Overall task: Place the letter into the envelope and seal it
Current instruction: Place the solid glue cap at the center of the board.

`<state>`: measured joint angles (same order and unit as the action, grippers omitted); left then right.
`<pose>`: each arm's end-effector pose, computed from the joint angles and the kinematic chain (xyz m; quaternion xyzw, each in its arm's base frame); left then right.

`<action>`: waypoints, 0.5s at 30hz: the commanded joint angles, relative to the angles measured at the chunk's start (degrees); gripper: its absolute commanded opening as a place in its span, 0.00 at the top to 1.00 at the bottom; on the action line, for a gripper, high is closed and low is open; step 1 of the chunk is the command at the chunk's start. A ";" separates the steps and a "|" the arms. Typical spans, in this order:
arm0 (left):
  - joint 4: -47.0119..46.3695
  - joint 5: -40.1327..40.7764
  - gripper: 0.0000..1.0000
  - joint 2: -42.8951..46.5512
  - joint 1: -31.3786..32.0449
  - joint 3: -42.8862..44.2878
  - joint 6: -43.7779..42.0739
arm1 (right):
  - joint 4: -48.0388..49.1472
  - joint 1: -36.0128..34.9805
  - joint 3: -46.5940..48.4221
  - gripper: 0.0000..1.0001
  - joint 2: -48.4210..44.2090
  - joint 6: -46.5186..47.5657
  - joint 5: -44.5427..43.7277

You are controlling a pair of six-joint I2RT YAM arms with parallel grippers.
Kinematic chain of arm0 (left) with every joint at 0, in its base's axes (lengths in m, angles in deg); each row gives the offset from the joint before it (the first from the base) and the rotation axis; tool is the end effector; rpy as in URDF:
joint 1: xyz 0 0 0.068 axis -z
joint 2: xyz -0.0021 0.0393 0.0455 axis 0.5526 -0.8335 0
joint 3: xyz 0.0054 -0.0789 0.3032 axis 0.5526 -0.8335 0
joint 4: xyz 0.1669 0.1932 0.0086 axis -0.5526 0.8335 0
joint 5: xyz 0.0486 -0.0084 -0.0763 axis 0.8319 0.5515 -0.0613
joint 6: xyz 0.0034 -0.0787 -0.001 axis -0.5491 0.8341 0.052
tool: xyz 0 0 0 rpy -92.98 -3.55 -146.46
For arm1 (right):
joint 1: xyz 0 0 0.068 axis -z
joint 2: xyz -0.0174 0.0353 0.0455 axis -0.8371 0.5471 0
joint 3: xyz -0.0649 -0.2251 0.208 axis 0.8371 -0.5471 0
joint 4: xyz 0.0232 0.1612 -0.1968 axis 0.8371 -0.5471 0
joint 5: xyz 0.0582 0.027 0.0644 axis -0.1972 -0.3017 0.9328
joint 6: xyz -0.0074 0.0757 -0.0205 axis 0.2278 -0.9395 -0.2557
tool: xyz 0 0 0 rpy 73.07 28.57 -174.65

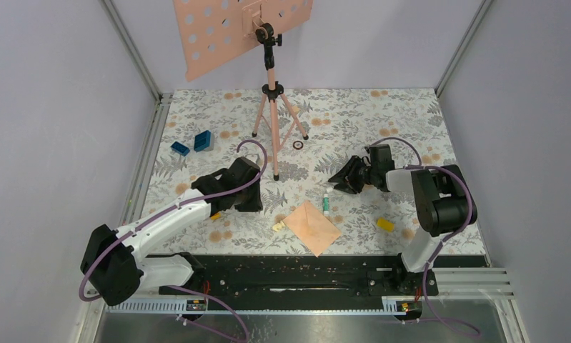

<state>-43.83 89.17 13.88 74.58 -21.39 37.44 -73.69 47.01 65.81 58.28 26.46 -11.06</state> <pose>0.1758 -0.1495 0.2559 0.0245 0.9588 -0.1647 0.2300 0.3319 0.0954 0.1454 0.1928 0.8700 0.4136 0.1866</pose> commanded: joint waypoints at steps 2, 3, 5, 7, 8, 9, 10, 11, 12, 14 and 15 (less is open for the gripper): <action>-0.98 1.19 0.91 -0.36 0.27 2.05 -0.52 | -8.21 -0.55 2.42 0.47 -6.05 7.43 -6.17; -1.00 1.19 0.90 -0.48 0.25 2.13 -0.48 | -9.81 -0.57 2.87 0.46 -6.72 8.81 -6.74; -1.02 0.95 0.90 -0.87 0.27 2.31 -0.55 | -13.00 -0.63 3.68 0.44 -7.83 11.75 -7.48; -1.00 0.73 0.90 -1.32 0.28 2.50 -0.77 | -17.60 -1.12 4.50 0.42 -8.80 14.94 -8.52; -1.00 0.67 0.90 -1.45 0.33 2.67 -0.86 | -19.15 -1.49 4.90 0.42 -9.35 16.29 -9.58; -1.00 0.66 0.90 -1.57 0.28 2.85 -0.90 | -20.34 -1.91 5.08 0.41 -9.93 17.45 -10.32; -0.99 0.58 0.90 -1.66 0.40 2.93 -0.99 | -21.02 -2.25 5.03 0.41 -10.63 18.27 -10.89; -0.96 0.55 0.90 -1.77 0.37 3.04 -1.06 | -21.59 -2.90 4.94 0.41 -11.49 19.03 -11.60; -0.99 0.49 0.90 -1.93 0.43 3.10 -1.13 | -22.21 -3.62 4.90 0.41 -12.26 19.80 -12.47; -0.98 0.36 0.90 -2.20 0.46 3.28 -1.24 | -24.05 -5.29 5.29 0.40 -14.12 21.63 -15.39; -1.00 0.39 0.90 -2.30 0.50 3.31 -1.26 | -25.04 -6.02 5.49 0.40 -14.77 21.91 -16.95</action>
<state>-43.77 89.12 11.96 74.75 -21.12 37.22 -92.51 44.06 69.13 47.90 42.61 -21.66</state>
